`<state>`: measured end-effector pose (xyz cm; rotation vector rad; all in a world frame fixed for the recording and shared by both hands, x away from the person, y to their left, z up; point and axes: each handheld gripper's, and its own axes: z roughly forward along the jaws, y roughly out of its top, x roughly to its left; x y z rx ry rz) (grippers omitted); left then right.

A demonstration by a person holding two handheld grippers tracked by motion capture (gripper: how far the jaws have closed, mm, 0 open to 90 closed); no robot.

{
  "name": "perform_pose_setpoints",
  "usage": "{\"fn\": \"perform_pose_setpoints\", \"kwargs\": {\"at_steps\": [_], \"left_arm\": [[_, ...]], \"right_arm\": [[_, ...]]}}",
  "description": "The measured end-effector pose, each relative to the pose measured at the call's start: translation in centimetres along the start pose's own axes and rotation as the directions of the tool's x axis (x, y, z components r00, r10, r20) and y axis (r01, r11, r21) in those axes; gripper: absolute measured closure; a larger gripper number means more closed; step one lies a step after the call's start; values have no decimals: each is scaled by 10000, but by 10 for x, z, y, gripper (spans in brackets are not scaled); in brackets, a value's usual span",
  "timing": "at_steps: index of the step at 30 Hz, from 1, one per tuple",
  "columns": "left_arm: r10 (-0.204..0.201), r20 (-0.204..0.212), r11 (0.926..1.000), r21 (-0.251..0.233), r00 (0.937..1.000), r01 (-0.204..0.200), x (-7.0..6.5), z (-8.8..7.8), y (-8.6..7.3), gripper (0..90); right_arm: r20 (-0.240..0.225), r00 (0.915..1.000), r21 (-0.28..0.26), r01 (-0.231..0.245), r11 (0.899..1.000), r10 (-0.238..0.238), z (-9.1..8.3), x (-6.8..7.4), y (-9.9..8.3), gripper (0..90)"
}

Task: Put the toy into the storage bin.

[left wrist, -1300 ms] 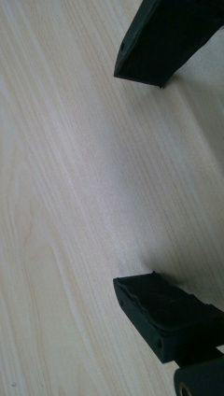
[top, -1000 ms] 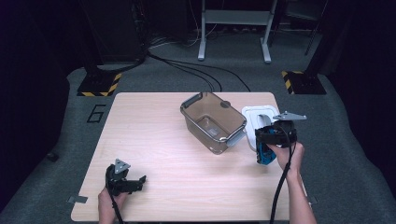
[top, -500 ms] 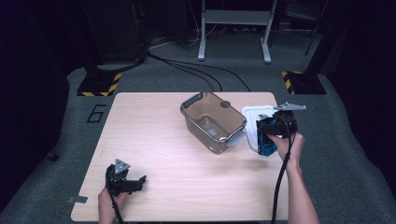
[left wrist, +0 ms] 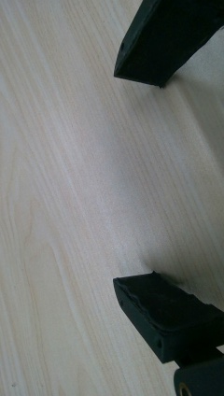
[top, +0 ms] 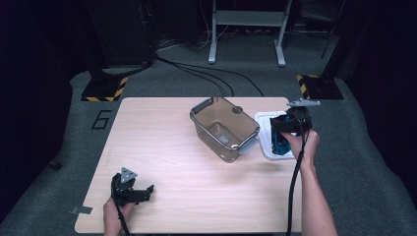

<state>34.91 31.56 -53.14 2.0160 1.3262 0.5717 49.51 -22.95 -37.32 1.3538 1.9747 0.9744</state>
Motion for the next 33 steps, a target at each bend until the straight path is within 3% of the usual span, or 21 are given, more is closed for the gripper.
{"fn": "perform_pose_setpoints", "kwargs": {"at_steps": [17,33], "left_arm": [[2,1,10000,2,10000,-2,0,0,0,24],[-10,-44,10000,-46,10000,10,0,0,0,25]], "right_arm": [[371,9991,-466,229,9987,-212,0,3,40,247],[584,9950,-785,854,9933,-809,-5,15,69,247]]}}
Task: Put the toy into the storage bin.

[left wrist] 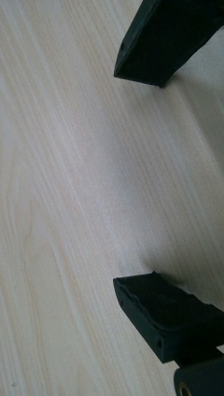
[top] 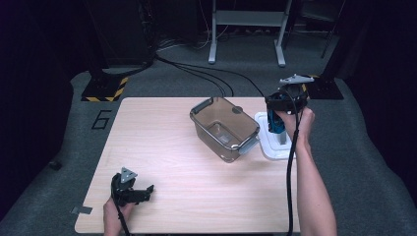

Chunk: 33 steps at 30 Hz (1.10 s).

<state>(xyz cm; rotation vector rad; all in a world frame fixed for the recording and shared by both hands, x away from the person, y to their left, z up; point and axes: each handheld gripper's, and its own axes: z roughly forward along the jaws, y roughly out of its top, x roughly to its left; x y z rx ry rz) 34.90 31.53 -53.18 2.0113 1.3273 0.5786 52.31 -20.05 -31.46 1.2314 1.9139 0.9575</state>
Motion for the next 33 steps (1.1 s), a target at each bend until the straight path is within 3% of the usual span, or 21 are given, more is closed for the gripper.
{"fn": "perform_pose_setpoints", "kwargs": {"at_steps": [15,33], "left_arm": [[-113,12,9999,-23,9999,113,-1,0,0,24],[-28,-11,10000,-10,10000,28,0,0,0,25]], "right_arm": [[-200,9988,-429,429,9982,-438,-2,21,32,247],[-1154,9908,-940,599,9938,-707,5,57,51,247]]}}
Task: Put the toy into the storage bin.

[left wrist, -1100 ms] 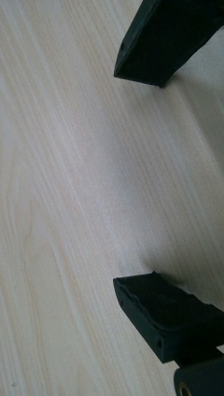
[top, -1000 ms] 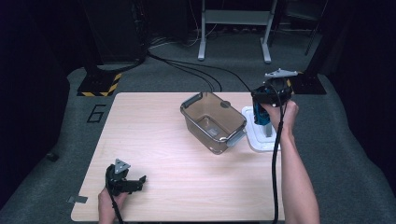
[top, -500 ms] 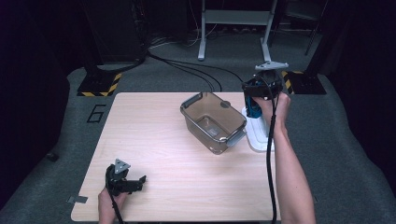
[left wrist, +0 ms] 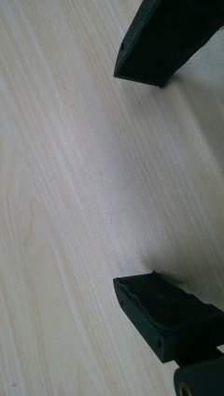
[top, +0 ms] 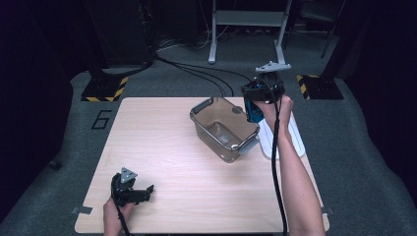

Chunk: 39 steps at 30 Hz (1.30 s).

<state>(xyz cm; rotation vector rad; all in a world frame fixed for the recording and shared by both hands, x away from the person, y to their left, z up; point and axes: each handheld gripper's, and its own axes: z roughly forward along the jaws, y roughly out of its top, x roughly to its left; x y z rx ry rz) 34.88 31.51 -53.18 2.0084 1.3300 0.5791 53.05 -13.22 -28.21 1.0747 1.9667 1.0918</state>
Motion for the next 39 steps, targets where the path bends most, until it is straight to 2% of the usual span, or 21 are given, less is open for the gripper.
{"fn": "perform_pose_setpoints", "kwargs": {"at_steps": [5,11,20,25,39], "left_arm": [[-24,39,10000,31,10000,24,0,0,0,25],[-3,27,10000,25,10000,3,0,0,0,26],[-34,50,10000,18,10000,34,-1,0,0,27],[-34,49,10000,17,10000,34,-1,0,0,27],[67,27,10000,41,10000,-68,0,-1,0,27]], "right_arm": [[-348,9994,-15,70,10000,-70,6,11,0,247],[-823,9964,29,-178,9998,180,15,23,-5,247],[-1434,9896,266,-75,9996,112,29,39,-17,247],[-1673,9858,426,-94,9990,164,36,43,-25,247],[-1904,9812,796,-154,9967,304,48,46,-47,247]]}}
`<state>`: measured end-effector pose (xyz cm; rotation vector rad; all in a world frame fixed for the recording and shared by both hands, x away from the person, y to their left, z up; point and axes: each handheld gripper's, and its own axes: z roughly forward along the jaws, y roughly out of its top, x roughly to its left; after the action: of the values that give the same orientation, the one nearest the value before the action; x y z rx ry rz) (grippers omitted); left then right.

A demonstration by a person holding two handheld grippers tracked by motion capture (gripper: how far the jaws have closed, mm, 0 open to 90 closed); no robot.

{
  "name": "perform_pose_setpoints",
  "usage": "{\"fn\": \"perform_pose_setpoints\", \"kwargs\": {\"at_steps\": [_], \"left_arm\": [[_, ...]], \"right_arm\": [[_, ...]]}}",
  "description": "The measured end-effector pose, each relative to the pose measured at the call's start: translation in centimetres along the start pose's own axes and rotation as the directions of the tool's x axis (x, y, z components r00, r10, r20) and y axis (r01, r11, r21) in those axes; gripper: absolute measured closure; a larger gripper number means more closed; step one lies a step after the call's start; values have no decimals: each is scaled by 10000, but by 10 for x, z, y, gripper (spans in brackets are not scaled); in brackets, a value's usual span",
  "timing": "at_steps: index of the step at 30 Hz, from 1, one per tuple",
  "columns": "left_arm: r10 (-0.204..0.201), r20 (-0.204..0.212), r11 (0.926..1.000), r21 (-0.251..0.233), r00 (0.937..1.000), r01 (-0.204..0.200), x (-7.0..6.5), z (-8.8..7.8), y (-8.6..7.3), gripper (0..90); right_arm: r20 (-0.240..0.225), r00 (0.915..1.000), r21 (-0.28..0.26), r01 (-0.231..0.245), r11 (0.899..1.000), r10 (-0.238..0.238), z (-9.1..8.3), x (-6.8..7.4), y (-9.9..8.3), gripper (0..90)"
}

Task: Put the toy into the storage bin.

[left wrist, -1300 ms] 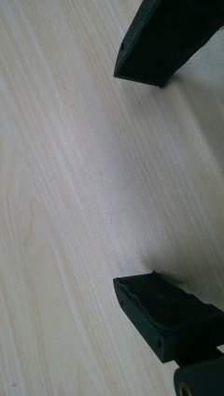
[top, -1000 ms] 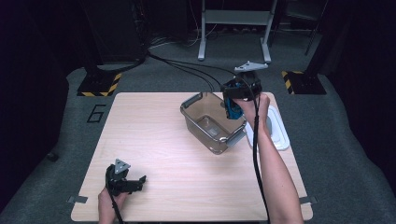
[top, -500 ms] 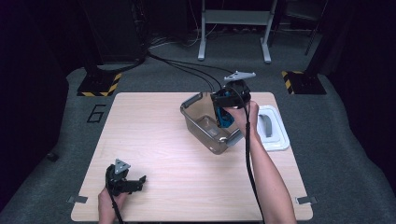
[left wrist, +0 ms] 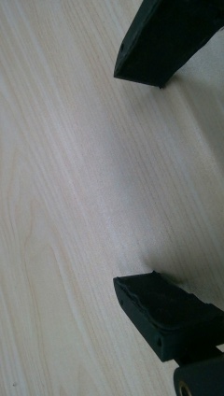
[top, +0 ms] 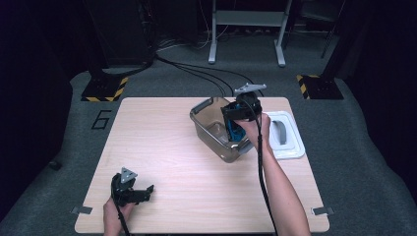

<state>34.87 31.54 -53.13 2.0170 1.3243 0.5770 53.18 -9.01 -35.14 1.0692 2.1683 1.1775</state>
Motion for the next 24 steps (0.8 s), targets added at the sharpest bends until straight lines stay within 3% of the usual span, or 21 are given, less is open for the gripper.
{"fn": "perform_pose_setpoints", "kwargs": {"at_steps": [15,21,24], "left_arm": [[-15,9,10000,-2,10000,15,0,0,0,28],[27,24,10000,7,10000,-27,0,0,0,28],[22,26,10000,5,10000,-22,0,0,0,28]], "right_arm": [[-93,9999,267,-56,9996,59,9,-2,-20,247],[-284,9990,546,346,9979,-331,13,0,-31,247],[-270,9995,649,207,9977,-190,15,0,-37,247]]}}
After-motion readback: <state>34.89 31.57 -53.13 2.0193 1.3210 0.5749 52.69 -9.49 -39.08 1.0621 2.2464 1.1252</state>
